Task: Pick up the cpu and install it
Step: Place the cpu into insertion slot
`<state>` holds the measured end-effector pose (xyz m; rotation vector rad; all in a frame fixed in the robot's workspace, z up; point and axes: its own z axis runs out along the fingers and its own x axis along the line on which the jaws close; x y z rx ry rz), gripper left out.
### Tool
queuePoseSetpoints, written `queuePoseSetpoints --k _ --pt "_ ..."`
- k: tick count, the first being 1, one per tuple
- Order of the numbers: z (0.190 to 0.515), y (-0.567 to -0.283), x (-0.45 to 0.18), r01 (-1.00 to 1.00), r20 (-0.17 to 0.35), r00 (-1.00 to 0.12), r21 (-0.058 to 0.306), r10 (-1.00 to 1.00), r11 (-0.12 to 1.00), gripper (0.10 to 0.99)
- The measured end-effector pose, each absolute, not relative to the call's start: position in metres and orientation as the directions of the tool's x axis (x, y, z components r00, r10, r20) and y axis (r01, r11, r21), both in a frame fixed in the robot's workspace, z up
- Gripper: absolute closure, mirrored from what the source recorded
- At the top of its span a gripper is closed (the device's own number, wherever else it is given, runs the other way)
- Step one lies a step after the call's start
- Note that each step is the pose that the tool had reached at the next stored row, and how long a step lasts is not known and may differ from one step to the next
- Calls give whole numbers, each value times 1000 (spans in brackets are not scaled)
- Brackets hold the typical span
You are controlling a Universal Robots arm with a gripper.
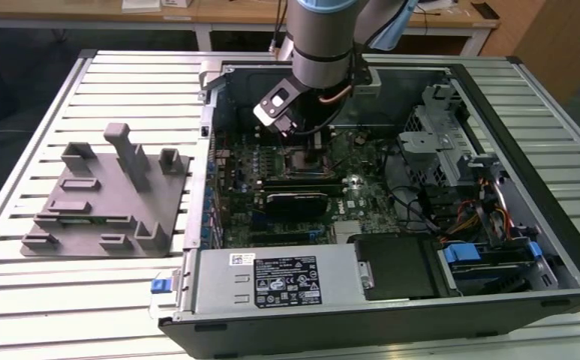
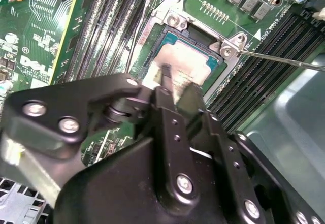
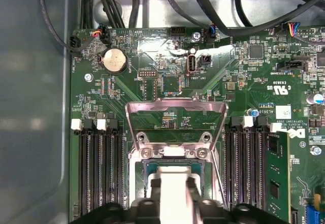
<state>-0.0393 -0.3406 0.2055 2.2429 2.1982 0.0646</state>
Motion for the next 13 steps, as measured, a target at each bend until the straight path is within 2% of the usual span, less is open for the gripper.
queuePoseSetpoints --k 1,2,3,4,5,6,13 --pt "206 -341 -39 999 29 20 29 999 -21 800" --pt "206 -341 -39 999 29 20 29 999 -21 859" --pt "206 -341 -39 999 29 20 29 999 -21 859" --pt "206 -341 -39 999 29 20 29 999 -21 918" --pt "206 -341 -39 999 29 20 29 999 -21 918" --pt "206 -341 -39 999 29 20 29 999 -21 976" --pt "213 -341 -39 999 29 20 29 999 -21 980"
